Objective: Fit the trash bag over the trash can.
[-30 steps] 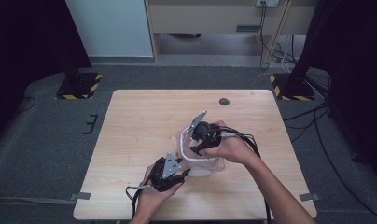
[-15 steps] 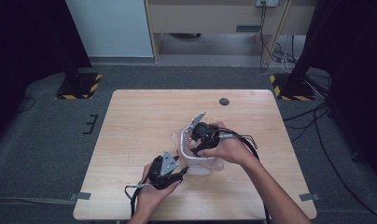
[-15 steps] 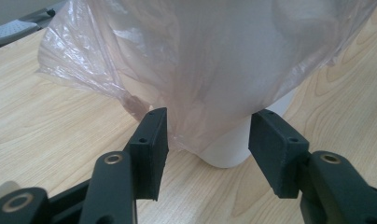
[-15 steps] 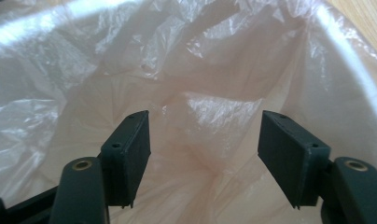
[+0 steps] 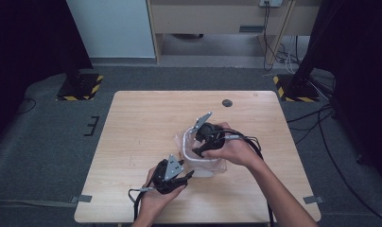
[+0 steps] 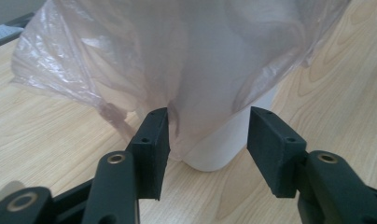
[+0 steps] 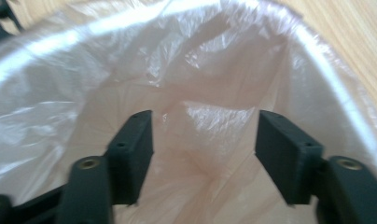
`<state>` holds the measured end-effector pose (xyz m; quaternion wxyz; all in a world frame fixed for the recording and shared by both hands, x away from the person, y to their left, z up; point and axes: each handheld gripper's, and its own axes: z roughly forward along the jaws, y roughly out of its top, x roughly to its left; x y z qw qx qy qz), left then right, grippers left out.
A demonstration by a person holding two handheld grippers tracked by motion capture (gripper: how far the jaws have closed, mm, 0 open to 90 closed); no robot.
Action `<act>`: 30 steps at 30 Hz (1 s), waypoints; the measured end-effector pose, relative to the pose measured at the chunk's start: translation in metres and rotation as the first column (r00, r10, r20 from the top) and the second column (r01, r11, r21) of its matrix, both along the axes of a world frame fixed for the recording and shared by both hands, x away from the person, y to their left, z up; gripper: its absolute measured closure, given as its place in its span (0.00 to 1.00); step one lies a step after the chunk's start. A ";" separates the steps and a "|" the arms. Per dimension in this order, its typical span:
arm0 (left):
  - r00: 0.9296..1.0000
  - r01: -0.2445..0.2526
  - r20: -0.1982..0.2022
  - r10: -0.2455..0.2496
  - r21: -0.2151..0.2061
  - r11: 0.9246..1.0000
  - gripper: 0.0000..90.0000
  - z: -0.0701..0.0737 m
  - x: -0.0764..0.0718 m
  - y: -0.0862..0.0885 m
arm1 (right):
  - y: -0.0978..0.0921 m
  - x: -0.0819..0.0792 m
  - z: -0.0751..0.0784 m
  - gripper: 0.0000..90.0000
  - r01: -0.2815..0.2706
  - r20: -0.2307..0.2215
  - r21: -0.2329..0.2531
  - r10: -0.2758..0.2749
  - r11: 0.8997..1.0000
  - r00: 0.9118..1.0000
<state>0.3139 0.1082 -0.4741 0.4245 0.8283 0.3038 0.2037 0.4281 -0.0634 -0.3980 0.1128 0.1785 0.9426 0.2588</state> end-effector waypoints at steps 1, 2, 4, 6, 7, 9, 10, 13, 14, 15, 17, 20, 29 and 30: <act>1.000 0.004 0.001 -0.004 0.003 1.000 0.57 0.000 0.000 0.000 | -0.001 0.000 0.001 0.52 -0.003 0.000 0.002 0.003 1.000 1.000; 1.000 0.010 0.003 -0.010 0.005 1.000 0.60 0.000 0.000 0.000 | -0.002 0.001 0.001 0.57 -0.007 0.000 -0.004 0.007 1.000 1.000; 1.000 0.014 0.003 -0.014 0.006 1.000 0.62 0.001 -0.001 0.000 | -0.002 0.001 -0.002 0.60 -0.012 0.001 -0.024 0.012 1.000 1.000; 1.000 0.020 0.003 -0.020 0.004 1.000 0.64 0.001 -0.001 0.000 | -0.002 0.002 -0.004 0.61 -0.011 -0.007 -0.040 0.011 0.999 1.000; 0.999 0.035 0.023 -0.035 0.005 0.999 0.64 0.001 0.001 -0.001 | -0.001 0.002 -0.004 0.60 -0.009 -0.004 -0.039 0.009 0.999 1.000; 0.999 0.032 0.025 -0.032 0.005 0.999 0.64 0.001 0.001 -0.001 | -0.001 0.002 -0.006 0.58 -0.005 -0.007 -0.036 0.005 0.999 1.000; 1.000 0.017 0.006 -0.017 0.005 1.000 0.63 0.001 -0.001 -0.001 | 0.000 0.002 -0.006 0.58 -0.002 -0.009 -0.040 0.002 0.999 1.000; 1.000 0.013 0.007 -0.013 0.007 1.000 0.63 0.001 -0.001 0.000 | 0.001 0.001 -0.007 0.55 -0.006 -0.013 -0.045 0.006 0.999 1.000; 1.000 0.010 0.007 -0.010 0.004 1.000 0.63 0.001 -0.001 0.000 | 0.001 0.001 -0.007 0.55 -0.014 -0.010 -0.044 0.014 0.999 1.000; 1.000 0.008 0.005 -0.008 0.003 1.000 0.63 0.001 0.000 0.001 | 0.001 0.001 -0.007 0.53 -0.013 -0.016 -0.044 0.013 0.999 1.000; 1.000 0.006 0.005 -0.006 0.005 1.000 0.61 0.002 -0.001 0.001 | 0.002 0.001 -0.008 0.48 -0.015 -0.011 -0.042 0.015 0.999 1.000; 1.000 -0.009 0.002 0.009 -0.001 1.000 0.52 0.003 -0.003 0.004 | 0.001 0.002 -0.006 0.45 -0.002 -0.010 -0.024 0.002 1.000 1.000; 1.000 -0.007 0.017 0.007 -0.026 1.000 0.43 0.012 -0.010 0.014 | -0.007 -0.002 0.005 0.36 -0.009 0.007 0.048 0.008 0.999 1.000; 1.000 -0.004 0.020 0.004 -0.031 1.000 0.43 0.013 -0.010 0.015 | -0.008 -0.003 0.006 0.35 -0.013 0.007 0.059 0.013 0.998 1.000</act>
